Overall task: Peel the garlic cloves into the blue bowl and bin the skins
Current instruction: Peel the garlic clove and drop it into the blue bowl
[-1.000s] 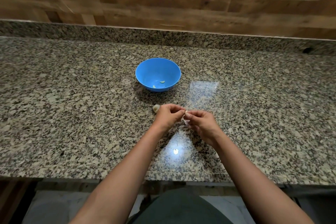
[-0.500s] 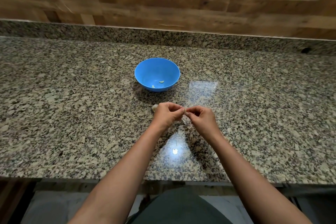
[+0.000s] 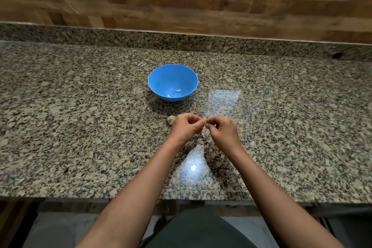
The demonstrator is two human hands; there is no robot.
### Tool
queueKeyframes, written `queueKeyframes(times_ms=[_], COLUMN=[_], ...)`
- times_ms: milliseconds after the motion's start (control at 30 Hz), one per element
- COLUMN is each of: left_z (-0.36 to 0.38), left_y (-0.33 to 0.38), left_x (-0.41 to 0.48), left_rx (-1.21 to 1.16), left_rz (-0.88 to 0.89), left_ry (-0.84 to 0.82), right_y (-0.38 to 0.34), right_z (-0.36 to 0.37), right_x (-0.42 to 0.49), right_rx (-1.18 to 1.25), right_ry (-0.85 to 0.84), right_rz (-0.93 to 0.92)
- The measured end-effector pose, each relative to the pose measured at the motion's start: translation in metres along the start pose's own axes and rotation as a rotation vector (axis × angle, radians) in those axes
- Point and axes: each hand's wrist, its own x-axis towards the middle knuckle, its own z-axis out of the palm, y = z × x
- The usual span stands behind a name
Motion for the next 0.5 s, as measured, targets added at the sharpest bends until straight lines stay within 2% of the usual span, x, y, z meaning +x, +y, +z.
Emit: queueKeyframes(times_ms=[300, 500], left_z=[-0.0007, 0.0023], left_y=[0.0005, 0.0034], left_x=[-0.0013, -0.0016], left_rx=[-0.076, 0.053], left_rz=[-0.01, 0.023], left_ry=[-0.022, -0.015], right_y=[0.0041, 0.0026], right_z=[0.0014, 0.0012], right_x=[0.0036, 0.0021], right_rx=[0.306, 0.557], right_ry=[-0.063, -0.128], right_rz=[0.158, 0.27])
